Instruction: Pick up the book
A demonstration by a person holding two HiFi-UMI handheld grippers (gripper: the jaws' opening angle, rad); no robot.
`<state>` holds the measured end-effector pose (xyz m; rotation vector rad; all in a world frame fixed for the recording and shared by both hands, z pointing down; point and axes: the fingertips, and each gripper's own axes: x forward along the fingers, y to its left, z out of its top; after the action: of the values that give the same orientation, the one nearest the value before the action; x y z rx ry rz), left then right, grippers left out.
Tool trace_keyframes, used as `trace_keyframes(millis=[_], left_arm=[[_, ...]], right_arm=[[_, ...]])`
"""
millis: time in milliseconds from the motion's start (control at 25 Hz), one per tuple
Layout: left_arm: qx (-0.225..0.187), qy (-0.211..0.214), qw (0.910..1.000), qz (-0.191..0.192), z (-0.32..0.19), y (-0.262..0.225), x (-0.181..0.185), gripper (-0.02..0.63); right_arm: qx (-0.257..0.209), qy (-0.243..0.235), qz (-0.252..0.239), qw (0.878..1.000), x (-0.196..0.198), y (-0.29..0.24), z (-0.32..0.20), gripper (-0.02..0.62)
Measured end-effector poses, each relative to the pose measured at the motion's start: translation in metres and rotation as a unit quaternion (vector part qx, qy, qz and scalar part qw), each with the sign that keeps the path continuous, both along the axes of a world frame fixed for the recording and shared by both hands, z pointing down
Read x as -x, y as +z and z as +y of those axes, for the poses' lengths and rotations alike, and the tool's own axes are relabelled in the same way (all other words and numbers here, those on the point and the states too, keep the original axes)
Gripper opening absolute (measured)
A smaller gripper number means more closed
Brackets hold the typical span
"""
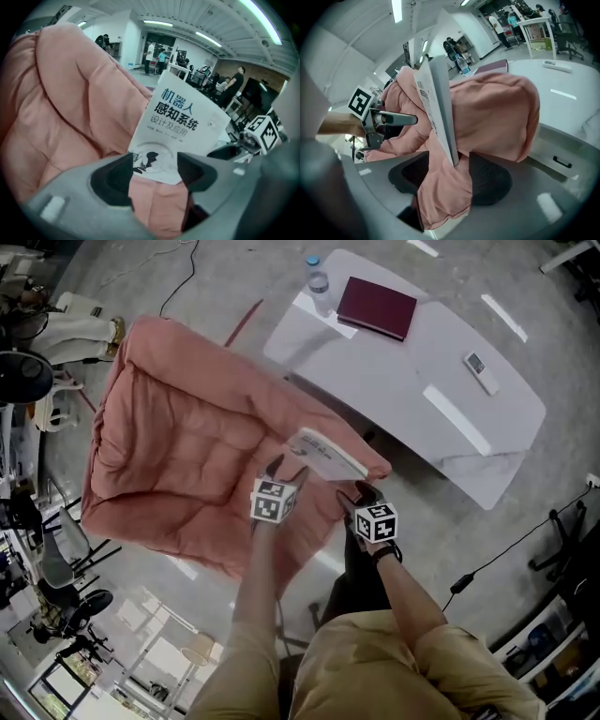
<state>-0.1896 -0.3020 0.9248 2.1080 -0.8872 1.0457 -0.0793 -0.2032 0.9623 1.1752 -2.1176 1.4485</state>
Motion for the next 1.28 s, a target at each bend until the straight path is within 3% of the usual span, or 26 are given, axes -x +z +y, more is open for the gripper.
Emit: trace_keyframes(millis=[320, 520, 680, 880, 1120, 1280], left_arm=[[-0.017, 0.046, 0.9988, -0.001, -0.033, 0.037, 0.001, 0.297], [-0.019, 0.104, 0.9944, -0.001, -0.043, 0.049, -0.013, 0.302], [-0.016, 0.154, 0.9879, 0.012, -0.049, 0.053, -0.017, 0.311], [-0.002, 0.222, 0.9750, 0.008, -0.051, 0.057, -0.024, 0.295], [-0.011, 0.187, 0.9822, 0.011, -0.042, 0.053, -0.024, 0.241], [-0.017, 0.170, 0.9851, -0.018, -0.029, 0.049, -0.009, 0.125]], right_arm=[[0.022, -0.019, 0.003, 1.000, 0.021, 0.041, -0.008, 0.255], [0.029, -0.005, 0.016, 0.999, 0.018, 0.057, -0.019, 0.245], [0.031, 0.009, 0.021, 0.999, 0.017, 0.062, -0.030, 0.244], [0.032, 0.005, 0.031, 0.999, 0.016, 0.065, -0.036, 0.188], [0.041, 0.011, 0.026, 0.999, 0.015, 0.060, -0.029, 0.082], [0.043, -0.002, 0.030, 0.999, 0.017, 0.056, -0.023, 0.061]])
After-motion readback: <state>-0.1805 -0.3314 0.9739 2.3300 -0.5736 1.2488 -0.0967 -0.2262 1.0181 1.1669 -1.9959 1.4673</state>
